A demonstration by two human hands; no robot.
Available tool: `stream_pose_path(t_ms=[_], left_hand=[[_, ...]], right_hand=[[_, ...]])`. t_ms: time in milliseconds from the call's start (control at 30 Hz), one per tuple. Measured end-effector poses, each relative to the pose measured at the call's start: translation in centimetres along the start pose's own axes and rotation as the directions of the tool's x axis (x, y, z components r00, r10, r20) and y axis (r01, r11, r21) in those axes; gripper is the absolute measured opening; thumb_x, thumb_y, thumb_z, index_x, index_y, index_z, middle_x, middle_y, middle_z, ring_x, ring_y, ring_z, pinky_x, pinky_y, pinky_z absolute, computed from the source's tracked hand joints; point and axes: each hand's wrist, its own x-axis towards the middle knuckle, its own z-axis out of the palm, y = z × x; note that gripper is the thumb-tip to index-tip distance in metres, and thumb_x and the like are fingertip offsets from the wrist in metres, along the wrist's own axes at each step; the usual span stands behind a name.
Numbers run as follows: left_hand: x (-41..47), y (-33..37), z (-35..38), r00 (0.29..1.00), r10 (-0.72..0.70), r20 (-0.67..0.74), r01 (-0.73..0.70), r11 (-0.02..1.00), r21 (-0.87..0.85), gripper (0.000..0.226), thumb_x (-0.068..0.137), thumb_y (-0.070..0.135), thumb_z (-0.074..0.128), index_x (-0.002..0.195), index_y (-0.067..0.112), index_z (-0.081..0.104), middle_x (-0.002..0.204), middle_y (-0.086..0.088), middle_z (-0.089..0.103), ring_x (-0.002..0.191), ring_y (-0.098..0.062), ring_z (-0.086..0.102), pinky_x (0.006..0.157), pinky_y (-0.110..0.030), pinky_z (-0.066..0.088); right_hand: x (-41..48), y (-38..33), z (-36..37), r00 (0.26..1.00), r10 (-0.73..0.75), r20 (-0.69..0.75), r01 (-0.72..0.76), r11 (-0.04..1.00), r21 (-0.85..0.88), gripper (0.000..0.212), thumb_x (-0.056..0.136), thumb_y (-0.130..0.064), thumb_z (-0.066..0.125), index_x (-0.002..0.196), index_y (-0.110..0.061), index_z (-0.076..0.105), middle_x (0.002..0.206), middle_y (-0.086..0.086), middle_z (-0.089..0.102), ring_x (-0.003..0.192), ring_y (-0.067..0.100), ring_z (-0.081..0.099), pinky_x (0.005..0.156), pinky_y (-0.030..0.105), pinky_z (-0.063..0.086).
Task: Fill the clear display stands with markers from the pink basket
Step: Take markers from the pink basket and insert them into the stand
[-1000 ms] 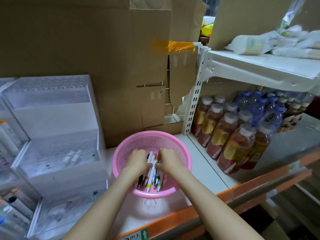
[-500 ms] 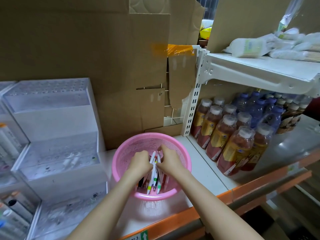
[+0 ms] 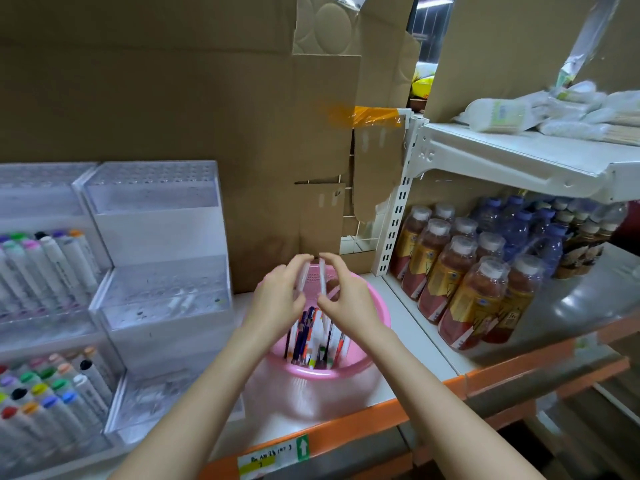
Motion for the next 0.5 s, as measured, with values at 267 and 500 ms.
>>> stream_pose_path(t_ms=[267, 500], left_hand=[[-1.9, 1.1, -9.3, 0.956, 0.076, -0.284, -0.084, 0.996, -0.017, 0.060, 0.076, 0.005, 0.063, 0.128, 0.031, 0.047, 0.079, 0.007, 0.048, 0.068, -0.016, 0.052, 0.068, -0.033, 0.051], [-5.4, -3.4, -17.1, 0.915, 0.008, -0.403, -0.001, 1.000, 0.017, 0.062, 0.084, 0.006, 0.062, 0.134, 0.037, 0.044, 0.085, 0.007, 0.051, 0.071, -0.012, 0.056, 0.069, -0.037, 0.054]], right_hand=[[0.8, -8.6, 0.5, 0.951, -0.265, -0.158, 0.278, 0.958, 0.066, 0.065, 0.074, -0.006, 0.067, 0.128, -0.034, 0.044, 0.067, -0.009, 0.056, 0.062, 0.008, 0.059, 0.062, 0.020, 0.048], [0.5, -16.4, 4.9, 0.914, -0.382, -0.135, 0.397, 0.911, 0.110, 0.064, 0.078, -0.003, 0.066, 0.132, -0.029, 0.044, 0.071, -0.004, 0.054, 0.060, 0.015, 0.059, 0.070, 0.039, 0.054]])
